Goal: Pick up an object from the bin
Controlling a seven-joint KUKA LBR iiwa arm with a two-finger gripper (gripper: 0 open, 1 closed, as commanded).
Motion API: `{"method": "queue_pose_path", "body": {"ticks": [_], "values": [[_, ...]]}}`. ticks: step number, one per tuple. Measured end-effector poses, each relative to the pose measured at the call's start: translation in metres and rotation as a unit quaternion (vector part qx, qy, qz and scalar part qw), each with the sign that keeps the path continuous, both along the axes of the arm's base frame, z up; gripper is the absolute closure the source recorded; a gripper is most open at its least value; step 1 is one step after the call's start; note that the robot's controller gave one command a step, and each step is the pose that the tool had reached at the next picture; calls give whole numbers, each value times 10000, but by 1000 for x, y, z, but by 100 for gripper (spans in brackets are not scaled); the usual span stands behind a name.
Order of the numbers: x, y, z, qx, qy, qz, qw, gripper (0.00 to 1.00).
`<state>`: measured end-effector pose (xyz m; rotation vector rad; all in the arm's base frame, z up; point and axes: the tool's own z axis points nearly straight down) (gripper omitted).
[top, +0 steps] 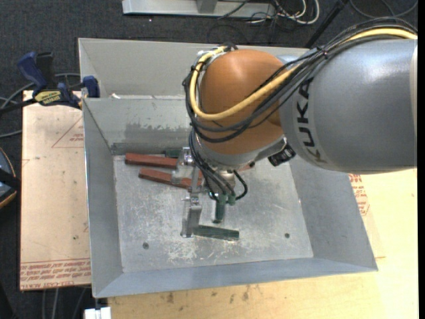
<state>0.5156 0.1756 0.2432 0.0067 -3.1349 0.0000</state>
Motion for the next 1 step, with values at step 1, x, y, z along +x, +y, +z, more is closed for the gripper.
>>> {"method": "queue_pose_path", "body": {"ticks": [1], "values": [[2, -1, 4, 6, -34, -18, 10000, 0]]}}
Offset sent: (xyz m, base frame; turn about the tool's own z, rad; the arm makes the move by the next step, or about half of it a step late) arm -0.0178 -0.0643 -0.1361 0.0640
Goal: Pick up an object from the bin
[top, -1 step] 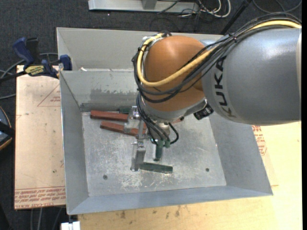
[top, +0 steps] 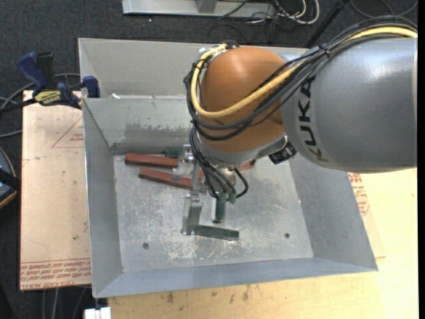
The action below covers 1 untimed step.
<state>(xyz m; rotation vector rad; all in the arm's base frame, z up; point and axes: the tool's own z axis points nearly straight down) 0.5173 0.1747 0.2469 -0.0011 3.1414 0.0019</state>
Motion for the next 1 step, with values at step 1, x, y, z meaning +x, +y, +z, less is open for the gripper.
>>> {"method": "queue_pose_path", "body": {"ticks": [1], "values": [[-5, -20, -44, 13, -36, -95, 9999, 0]]}}
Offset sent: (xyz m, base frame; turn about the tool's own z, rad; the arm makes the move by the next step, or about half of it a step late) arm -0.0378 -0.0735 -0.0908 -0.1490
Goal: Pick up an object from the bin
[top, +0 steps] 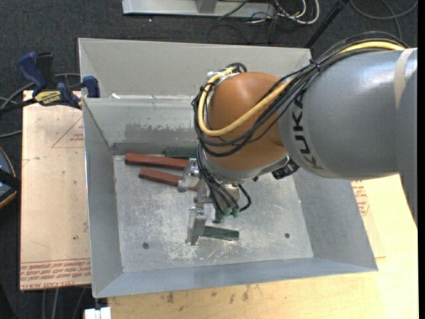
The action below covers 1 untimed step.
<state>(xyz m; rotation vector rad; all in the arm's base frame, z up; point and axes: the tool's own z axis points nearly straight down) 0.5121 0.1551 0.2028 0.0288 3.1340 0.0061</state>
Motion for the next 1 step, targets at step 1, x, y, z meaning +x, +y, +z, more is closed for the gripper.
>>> {"method": "queue_pose_path", "body": {"ticks": [1], "values": [[-22, -36, -36, -18, 45, 603, 9982, 0]]}}
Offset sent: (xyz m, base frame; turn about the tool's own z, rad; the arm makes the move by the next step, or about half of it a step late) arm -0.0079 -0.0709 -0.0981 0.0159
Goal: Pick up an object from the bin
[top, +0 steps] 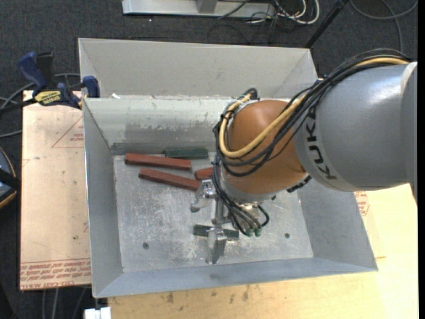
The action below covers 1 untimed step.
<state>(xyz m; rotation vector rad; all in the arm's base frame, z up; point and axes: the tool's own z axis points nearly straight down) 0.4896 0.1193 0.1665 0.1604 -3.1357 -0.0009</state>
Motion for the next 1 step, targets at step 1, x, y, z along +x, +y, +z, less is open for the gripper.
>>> {"method": "queue_pose_path", "body": {"ticks": [1], "values": [[7, -22, -37, 4, -18, -243, 9997, 0]]}}
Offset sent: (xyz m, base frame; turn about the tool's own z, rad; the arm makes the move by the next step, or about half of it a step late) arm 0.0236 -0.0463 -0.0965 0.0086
